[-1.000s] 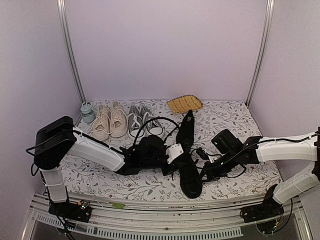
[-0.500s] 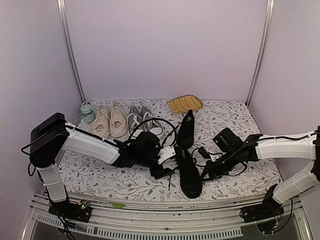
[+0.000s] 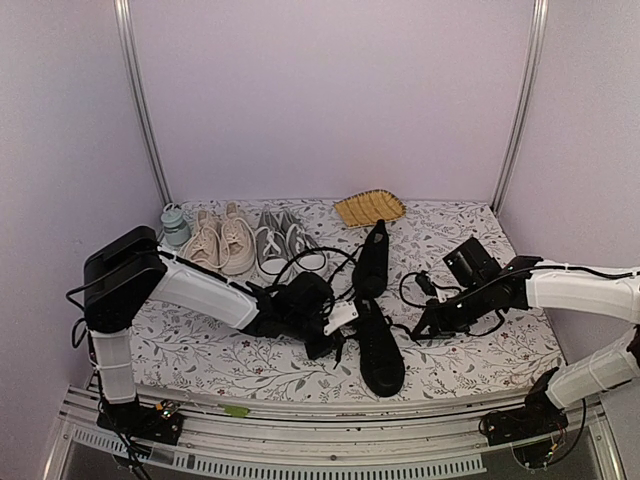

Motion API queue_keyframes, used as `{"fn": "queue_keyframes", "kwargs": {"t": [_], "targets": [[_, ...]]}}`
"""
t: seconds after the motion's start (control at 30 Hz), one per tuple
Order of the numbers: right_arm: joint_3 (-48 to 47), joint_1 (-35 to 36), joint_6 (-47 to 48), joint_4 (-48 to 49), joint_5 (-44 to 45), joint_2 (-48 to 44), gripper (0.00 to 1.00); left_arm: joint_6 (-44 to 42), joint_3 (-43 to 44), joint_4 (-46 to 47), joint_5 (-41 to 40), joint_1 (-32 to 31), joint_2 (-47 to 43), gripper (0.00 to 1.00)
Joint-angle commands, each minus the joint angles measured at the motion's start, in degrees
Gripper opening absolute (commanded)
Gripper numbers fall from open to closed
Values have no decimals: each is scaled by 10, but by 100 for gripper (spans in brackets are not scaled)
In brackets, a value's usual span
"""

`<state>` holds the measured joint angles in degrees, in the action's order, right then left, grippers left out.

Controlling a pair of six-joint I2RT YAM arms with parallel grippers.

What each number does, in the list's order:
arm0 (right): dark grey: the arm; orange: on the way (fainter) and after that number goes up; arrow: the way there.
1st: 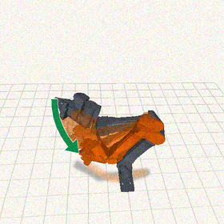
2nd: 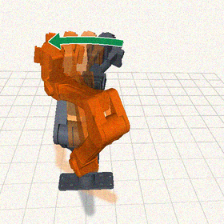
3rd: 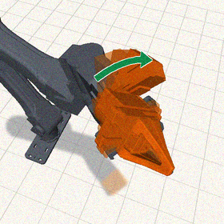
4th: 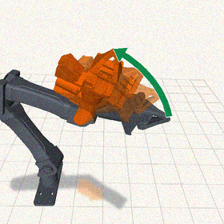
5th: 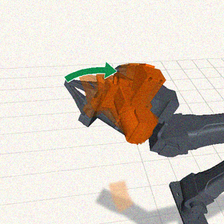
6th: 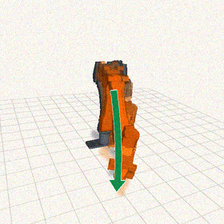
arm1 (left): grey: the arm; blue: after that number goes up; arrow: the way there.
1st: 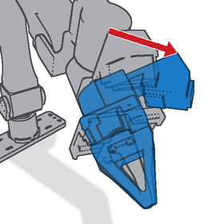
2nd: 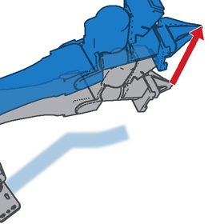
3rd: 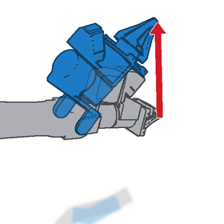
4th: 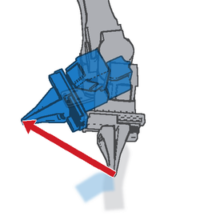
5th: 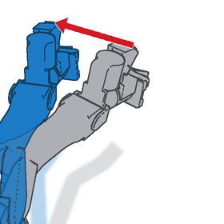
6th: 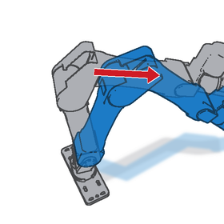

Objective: Tie the shoes
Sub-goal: Tie the crossed shoelace on the shoe.

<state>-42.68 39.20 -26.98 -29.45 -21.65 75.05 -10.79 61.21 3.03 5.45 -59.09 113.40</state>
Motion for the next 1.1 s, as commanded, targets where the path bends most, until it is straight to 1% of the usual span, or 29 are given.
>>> {"fn": "queue_keyframes", "kwargs": {"t": [0.0,0.07,0.17,0.3,0.37,0.57,0.63,0.77,0.83,0.9,0.93,0.97,1.0,1.07], "targets": [[7,-42,0,-12,28,-36,0,28,-16,-20,-52,14,-32,0],[7,-53,-1,-14,31,-42,0,40,-21,-20,-69,20,-40,0],[6,-61,2,-18,33,-47,0,34,-39,-12,-78,24,-61,0],[9,-73,8,-27,42,-52,0,23,-55,-19,-136,30,-83,0],[15,-85,9,-32,51,-57,0,22,-64,-25,-150,38,-99,0],[40,-165,0,-27,92,-88,0,38,-96,-27,-179,57,-151,0],[60,-202,-22,-2,103,-111,0,58,-99,-39,-182,59,-165,0],[131,-293,-64,84,65,-160,0,92,-123,-30,-151,58,-197,0],[134,-299,-55,118,30,-153,0,93,-133,-15,-134,55,-204,0],[116,-268,-11,146,-22,-137,0,82,-134,-1,-130,48,-205,0],[97,-239,7,146,-30,-123,3,78,-132,4,-131,47,-202,0],[75,-191,32,140,-32,-100,9,76,-129,7,-129,47,-199,0],[54,-161,51,134,-37,-81,16,75,-126,12,-129,46,-196,0],[24,-133,98,133,-88,-40,35,70,-122,17,-129,47,-190,0]]}}
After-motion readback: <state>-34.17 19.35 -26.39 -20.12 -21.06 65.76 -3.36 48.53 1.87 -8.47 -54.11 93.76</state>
